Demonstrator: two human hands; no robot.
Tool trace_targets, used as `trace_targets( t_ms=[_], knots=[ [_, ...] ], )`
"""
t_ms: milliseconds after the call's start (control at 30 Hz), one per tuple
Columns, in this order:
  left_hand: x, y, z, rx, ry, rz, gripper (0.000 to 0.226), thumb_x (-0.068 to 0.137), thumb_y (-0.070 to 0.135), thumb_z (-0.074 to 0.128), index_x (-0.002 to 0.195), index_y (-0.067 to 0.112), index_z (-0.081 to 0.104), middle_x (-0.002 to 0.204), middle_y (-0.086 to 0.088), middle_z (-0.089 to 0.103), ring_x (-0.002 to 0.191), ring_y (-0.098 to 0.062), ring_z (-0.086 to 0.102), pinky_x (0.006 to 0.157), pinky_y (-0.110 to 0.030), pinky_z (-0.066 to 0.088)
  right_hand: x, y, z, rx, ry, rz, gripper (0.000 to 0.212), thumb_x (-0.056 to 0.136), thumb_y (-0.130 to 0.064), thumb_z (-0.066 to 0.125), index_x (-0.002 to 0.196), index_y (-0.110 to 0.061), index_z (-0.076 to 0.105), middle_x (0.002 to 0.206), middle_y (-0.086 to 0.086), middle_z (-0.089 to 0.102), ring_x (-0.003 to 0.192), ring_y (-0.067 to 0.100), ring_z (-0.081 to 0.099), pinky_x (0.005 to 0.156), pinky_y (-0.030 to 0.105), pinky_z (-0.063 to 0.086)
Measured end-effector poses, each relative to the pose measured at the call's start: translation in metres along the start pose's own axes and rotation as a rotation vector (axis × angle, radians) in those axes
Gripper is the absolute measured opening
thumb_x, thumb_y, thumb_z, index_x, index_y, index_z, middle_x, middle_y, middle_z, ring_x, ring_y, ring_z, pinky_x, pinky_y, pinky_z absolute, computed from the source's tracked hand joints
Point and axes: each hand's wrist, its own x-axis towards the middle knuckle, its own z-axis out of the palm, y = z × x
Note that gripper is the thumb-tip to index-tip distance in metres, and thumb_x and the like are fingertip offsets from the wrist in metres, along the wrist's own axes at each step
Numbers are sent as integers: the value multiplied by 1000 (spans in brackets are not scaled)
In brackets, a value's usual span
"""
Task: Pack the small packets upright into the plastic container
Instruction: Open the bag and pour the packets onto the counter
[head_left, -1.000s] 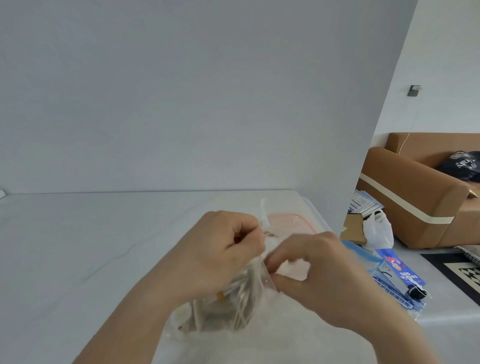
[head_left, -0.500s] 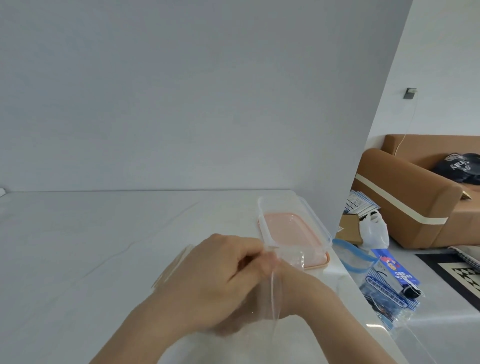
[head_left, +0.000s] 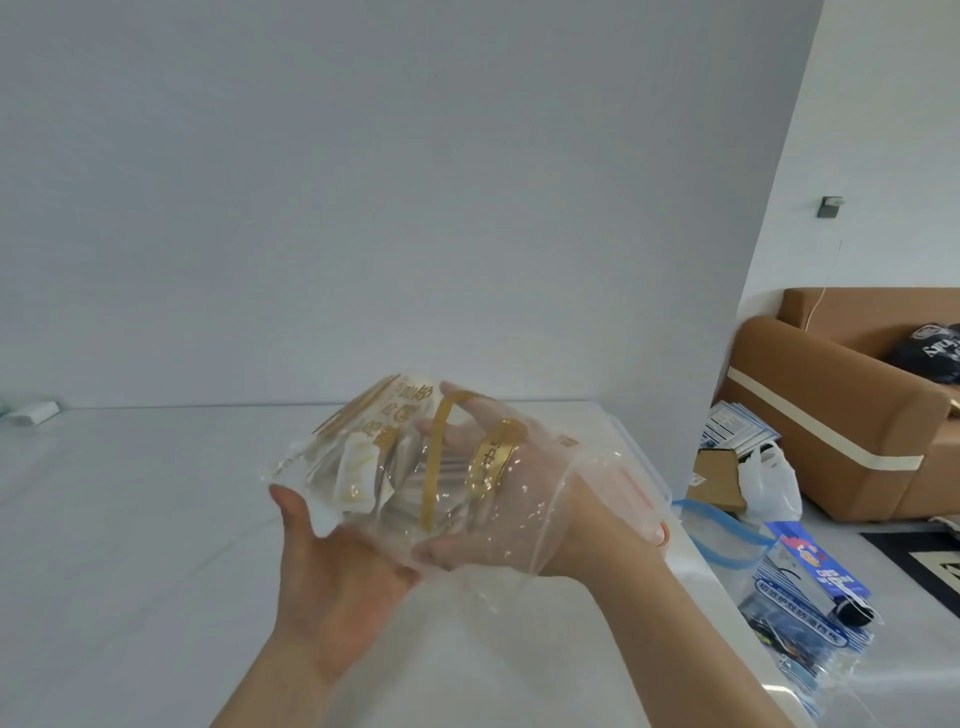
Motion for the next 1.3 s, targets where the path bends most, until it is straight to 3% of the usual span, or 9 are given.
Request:
trace_targets(
  t_ms=[67, 167, 333, 500, 667, 867, 1033, 1167, 1300],
  knots=[
    [10, 1, 4, -42, 16, 49, 90, 85, 82, 53, 151, 21, 51, 156, -5, 51, 147, -34, 42, 115, -58, 35, 9, 5, 10, -70, 25, 3, 88, 57, -69, 81, 136, -61, 43, 159, -30, 25, 147, -2, 27, 120, 31, 33],
    [30, 2, 3, -45, 69, 79, 67, 99, 67, 46, 146, 21, 57, 152, -6, 55, 142, -30, 50, 108, -57, 46, 11, 11, 25, -2, 110, -53, 64, 73, -64, 76, 131, -52, 51, 155, -28, 32, 148, -9, 20, 117, 28, 35],
    [58, 12, -3, 79, 153, 101, 54, 94, 61, 54, 127, 23, 74, 140, -8, 66, 132, -33, 60, 117, -57, 34, -4, 49, 55, -39, 188, -53, 41, 104, -50, 48, 143, -39, 49, 168, -23, 5, 152, -5, 4, 123, 19, 10],
    [84, 43, -25, 121, 244, 199, 60, 87, 60, 62, 136, 25, 67, 147, -3, 61, 140, -27, 52, 108, -44, 43, -26, 69, 86, -64, 298, -52, 29, 99, -35, 58, 126, -27, 66, 154, -10, 46, 141, 12, 40, 111, 29, 41],
    [94, 56, -40, 167, 238, 210, 51, 95, 54, 57, 130, 21, 72, 129, -4, 72, 108, -20, 74, 88, -41, 59, -26, 76, 101, -26, 478, -87, 16, 92, -30, 71, 107, -22, 70, 112, -16, 67, 104, 9, 61, 81, 28, 53],
    [98, 51, -42, 291, 218, 230, 52, 94, 48, 62, 134, 16, 68, 133, -10, 70, 124, -30, 67, 108, -52, 49, -30, 106, 107, -118, 641, -11, 16, 97, -33, 69, 86, -22, 67, 82, -19, 64, 74, 5, 56, 56, 29, 49],
    [100, 45, -39, 401, 257, 240, 35, 96, 43, 61, 115, 17, 75, 110, -9, 78, 92, -27, 77, 81, -41, 63, -32, 112, 99, -176, 719, 2, 17, 97, -29, 68, 84, -20, 72, 85, -18, 69, 78, 10, 57, 61, 27, 49],
    [99, 41, -37, 424, 323, 220, 22, 95, 40, 66, 83, 24, 75, 91, -1, 79, 87, -23, 73, 85, -42, 57, -31, 111, 101, -228, 696, 11, 8, 91, -23, 71, 84, -20, 73, 96, -16, 70, 88, 14, 58, 73, 32, 48],
    [100, 40, -31, 445, 328, 239, 15, 95, 38, 67, 93, 25, 74, 89, 5, 79, 82, -18, 76, 72, -35, 58, -33, 116, 103, -301, 620, 100, 12, 88, -31, 65, 94, -26, 73, 114, -13, 68, 103, 16, 57, 83, 31, 40]
  ],
)
